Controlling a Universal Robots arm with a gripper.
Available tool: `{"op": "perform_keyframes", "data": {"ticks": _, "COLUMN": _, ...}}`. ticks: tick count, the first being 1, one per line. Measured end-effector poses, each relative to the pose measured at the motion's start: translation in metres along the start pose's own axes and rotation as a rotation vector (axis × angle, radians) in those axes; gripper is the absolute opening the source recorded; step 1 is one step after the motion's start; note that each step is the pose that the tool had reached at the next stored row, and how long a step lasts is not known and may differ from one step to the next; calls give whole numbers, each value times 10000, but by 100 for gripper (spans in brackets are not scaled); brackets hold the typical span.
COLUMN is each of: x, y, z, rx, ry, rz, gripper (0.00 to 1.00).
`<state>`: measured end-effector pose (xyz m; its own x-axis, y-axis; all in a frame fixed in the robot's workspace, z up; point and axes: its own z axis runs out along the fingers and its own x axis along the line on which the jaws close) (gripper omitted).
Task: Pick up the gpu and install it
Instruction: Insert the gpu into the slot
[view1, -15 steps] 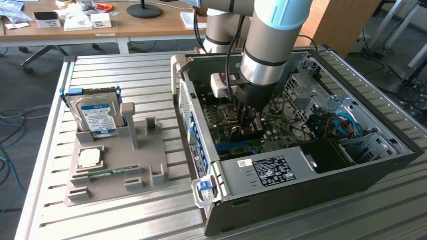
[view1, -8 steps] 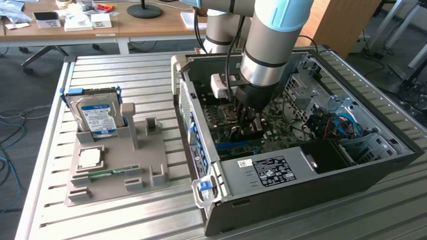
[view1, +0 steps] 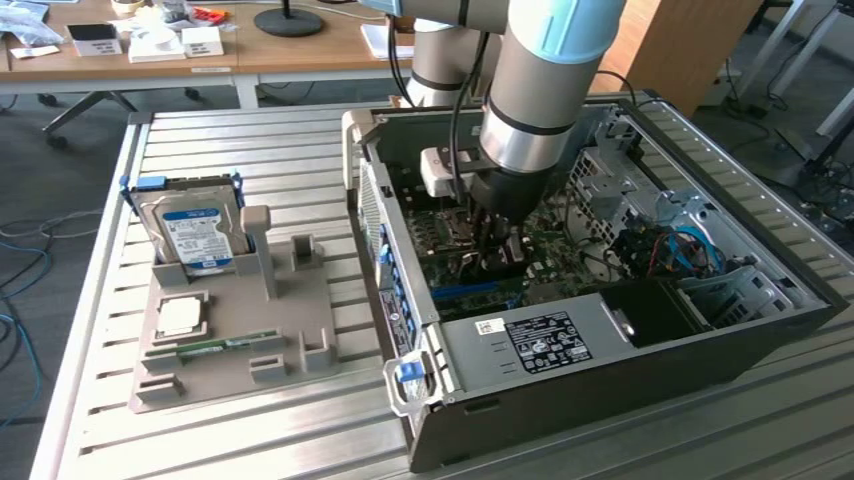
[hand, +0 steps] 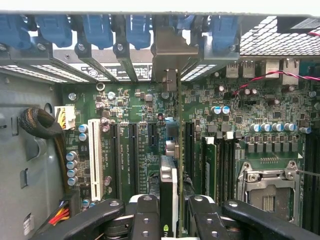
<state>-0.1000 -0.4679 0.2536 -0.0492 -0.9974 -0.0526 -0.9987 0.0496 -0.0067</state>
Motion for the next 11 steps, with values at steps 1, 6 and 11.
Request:
{"op": "perform_keyframes", "data": {"ticks": 1, "x": 0, "y": 0, "z": 0, "rx": 0, "ry": 1, "rz": -1, "gripper": 27}}
{"op": "perform_keyframes", "data": {"ticks": 6, "x": 0, "y": -9, "z": 0, "rx": -27, "ry": 2, "rz": 3, "gripper": 27}}
{"op": "perform_keyframes", "data": {"ticks": 11, "x": -1, "y": -13, "z": 2, "rx": -35, "ry": 3, "rz": 4, "gripper": 27}}
